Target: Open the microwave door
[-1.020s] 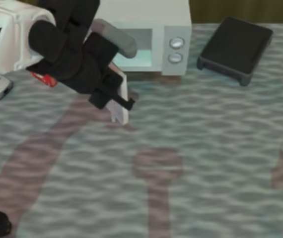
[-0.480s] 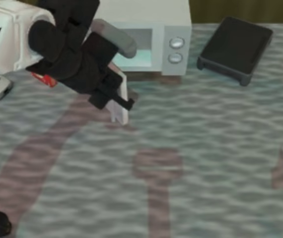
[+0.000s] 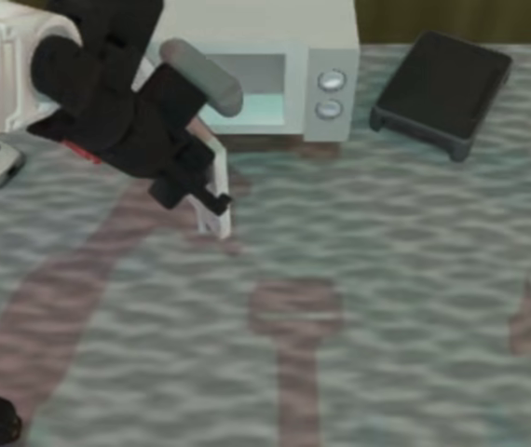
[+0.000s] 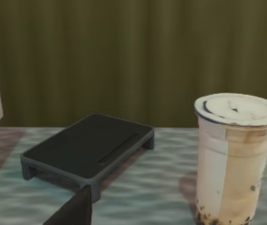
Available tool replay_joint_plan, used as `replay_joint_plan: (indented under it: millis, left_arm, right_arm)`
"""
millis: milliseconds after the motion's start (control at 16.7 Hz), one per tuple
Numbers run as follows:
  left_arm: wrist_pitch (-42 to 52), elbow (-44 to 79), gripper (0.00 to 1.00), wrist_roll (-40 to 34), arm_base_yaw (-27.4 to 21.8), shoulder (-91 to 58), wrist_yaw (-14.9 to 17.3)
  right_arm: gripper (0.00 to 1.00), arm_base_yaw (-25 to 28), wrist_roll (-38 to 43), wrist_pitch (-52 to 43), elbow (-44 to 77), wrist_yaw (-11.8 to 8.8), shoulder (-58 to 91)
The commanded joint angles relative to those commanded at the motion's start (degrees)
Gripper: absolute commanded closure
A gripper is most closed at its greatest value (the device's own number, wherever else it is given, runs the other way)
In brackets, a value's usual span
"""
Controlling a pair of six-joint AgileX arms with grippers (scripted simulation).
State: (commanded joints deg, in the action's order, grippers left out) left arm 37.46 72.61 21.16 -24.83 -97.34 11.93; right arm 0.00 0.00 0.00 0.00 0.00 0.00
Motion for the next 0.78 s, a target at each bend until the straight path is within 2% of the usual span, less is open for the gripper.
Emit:
replay_joint_plan:
  millis: [240, 780]
  left_arm:
    - [0.6, -0.7, 1.00, 3.6, 1.5, 0.9, 1.8]
    - [0.6, -0.7, 1.00, 3.6, 1.5, 0.9, 1.8]
  right_arm:
    - [0.00, 0.0, 0.0, 0.0, 0.0, 0.0, 0.0]
    - [0.00, 0.0, 0.0, 0.0, 0.0, 0.0, 0.0]
